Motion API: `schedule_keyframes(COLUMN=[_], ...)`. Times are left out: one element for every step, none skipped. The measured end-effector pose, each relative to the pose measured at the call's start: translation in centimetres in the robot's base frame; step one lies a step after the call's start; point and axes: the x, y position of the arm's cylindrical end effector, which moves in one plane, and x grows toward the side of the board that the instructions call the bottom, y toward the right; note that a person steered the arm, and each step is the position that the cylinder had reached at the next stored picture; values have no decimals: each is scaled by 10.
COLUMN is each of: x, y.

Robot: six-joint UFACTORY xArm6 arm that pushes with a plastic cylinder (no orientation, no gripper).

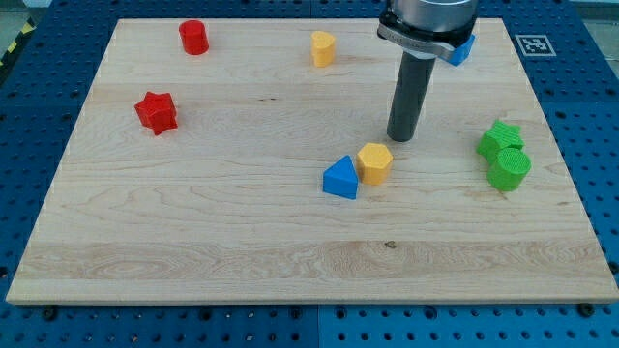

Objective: Move your arm towards the left side of the green star

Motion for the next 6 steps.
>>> schedule_keyframes(x=[26,27,27,27,27,33], y=[12,13,13,18,36,53])
